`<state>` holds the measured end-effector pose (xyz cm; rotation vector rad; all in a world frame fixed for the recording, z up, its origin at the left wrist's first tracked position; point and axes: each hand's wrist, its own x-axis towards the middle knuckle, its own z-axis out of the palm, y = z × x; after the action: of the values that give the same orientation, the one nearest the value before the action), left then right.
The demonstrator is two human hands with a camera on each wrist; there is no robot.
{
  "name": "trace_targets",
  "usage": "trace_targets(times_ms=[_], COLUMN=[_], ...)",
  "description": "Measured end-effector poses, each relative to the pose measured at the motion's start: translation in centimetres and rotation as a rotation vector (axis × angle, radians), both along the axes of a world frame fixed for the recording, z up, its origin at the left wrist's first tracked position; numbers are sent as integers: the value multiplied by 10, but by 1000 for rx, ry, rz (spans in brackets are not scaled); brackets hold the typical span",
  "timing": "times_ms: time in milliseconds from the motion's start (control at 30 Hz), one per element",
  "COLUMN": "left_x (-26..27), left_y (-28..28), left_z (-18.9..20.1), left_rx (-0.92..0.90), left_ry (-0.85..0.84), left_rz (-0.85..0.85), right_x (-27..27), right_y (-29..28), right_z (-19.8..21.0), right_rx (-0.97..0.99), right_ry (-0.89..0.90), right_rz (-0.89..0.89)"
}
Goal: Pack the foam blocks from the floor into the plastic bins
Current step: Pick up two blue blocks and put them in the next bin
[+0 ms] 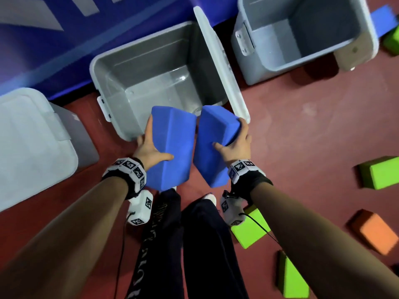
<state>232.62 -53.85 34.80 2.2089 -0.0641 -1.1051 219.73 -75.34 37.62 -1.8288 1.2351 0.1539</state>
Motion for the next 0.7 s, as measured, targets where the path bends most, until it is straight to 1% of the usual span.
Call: trace_targets(times_ms=[67, 200, 267, 367, 433, 500, 600, 667, 700], left_x=[18, 57, 80, 111, 140, 165, 193, 207, 213], left_y=[-9, -22, -26, -31, -33, -32, -36, -40, -43], left_z=[-4, -12, -14, -12, -10, -13, -21, -28, -32], left_rx=[-75, -153, -168, -202, -168, -105, -26, -14, -8], left_ry=[13, 100, 150, 174, 155, 135, 157, 162, 124], left_rz=[0, 7, 90, 288, 369, 415, 337, 307, 312], right_x=[27, 81, 107, 138, 161, 178, 199, 210, 216], right_y=[-10, -25, -30, -33, -36, -37, -37, -38, -41], right_z=[-2, 3, 4, 10, 9, -2, -20, -30, -35], right_rx=[-35, -22, -52, -120, -129, -85, -52, -89, -142], right_ry=[-4, -23, -28, -17, -36, -89, -82, -81, -91], right_rz=[-46, -10, 0, 80, 112, 141, 208, 240, 252])
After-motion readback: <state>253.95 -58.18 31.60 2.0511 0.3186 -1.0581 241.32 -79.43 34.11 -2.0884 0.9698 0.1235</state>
